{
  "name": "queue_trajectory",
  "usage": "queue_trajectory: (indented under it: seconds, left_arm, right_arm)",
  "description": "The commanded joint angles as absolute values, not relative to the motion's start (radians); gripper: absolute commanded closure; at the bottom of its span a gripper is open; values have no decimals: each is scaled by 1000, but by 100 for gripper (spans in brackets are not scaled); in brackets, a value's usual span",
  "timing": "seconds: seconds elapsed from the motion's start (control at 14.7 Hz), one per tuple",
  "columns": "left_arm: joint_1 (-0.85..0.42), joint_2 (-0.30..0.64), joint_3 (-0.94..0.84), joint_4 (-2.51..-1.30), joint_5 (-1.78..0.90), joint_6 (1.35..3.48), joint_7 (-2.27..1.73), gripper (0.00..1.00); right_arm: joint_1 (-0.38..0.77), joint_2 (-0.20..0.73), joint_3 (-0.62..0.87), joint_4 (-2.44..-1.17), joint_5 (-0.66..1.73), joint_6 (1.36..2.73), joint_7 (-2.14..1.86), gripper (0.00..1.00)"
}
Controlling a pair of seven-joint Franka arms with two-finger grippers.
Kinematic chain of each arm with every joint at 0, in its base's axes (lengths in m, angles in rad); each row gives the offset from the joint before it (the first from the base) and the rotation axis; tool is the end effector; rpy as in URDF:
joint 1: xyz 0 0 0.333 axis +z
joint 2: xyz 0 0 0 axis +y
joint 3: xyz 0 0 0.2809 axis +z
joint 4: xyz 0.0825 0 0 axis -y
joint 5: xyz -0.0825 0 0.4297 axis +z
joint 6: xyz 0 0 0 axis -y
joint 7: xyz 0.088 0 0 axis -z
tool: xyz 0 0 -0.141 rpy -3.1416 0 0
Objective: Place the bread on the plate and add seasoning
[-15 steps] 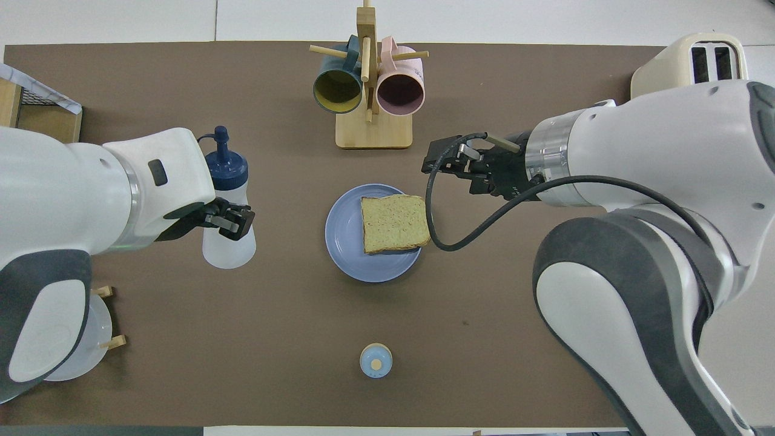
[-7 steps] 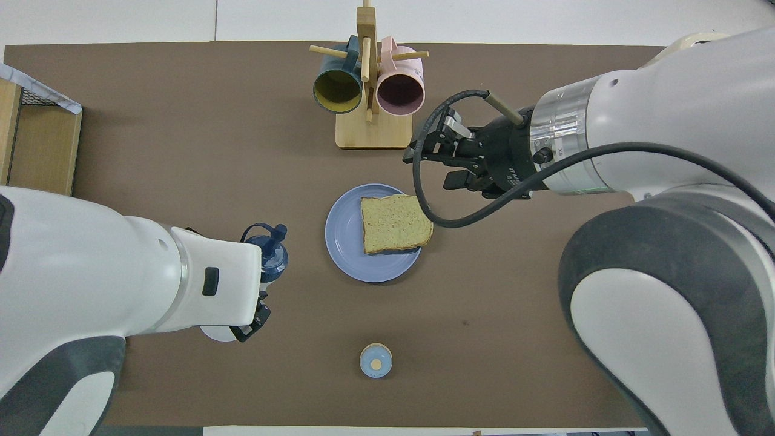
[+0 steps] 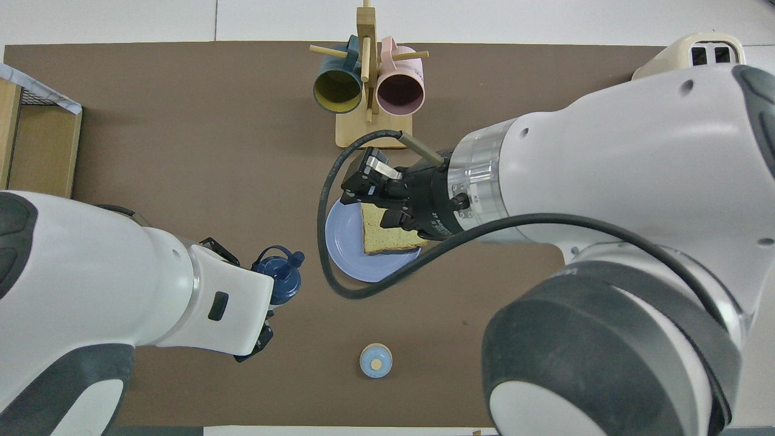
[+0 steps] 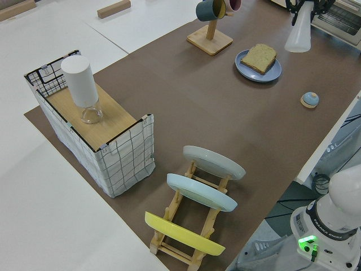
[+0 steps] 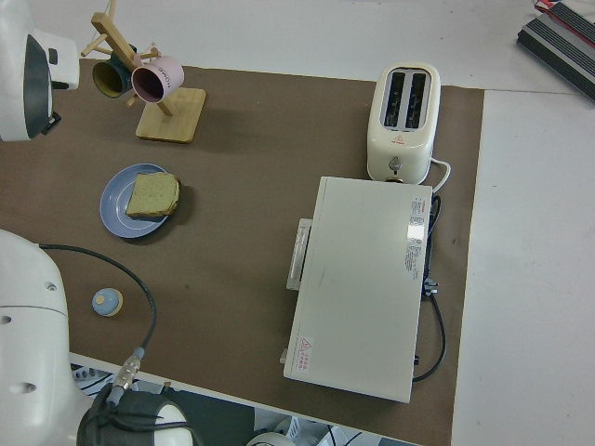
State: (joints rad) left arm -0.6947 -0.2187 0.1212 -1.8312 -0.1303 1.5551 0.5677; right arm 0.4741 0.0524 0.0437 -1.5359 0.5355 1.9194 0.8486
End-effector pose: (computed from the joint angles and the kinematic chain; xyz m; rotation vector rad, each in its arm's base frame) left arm 0.4394 -0.3011 0.5446 2.5098 -1.6141 -0.0891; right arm 0.5457 0.3703 0.5939 -2.4649 0.5414 0.1105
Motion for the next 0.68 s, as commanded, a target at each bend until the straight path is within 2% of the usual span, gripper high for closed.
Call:
queue_trajectory:
  seconds: [0.0,0.07,0.27,0.61]
  left_arm:
    - [-709,-247,129,-1853,-144,1543,598,65]
    - [-713,-247,129,-1853,-144,1543,598,66]
    - [-723,-247,127,-1852,-144,1545,601,68]
    - [-721,-247,129,-1852,-144,1534,657,69]
  right_arm:
    - [465,15,46,-1531,540,1872,861,46]
    - [466,12,57,-1531,538,1879,864,46]
    - [514,11,75,-1531,500,1904,862,57]
    - [568,5,75,-1543,440,1942,864,58]
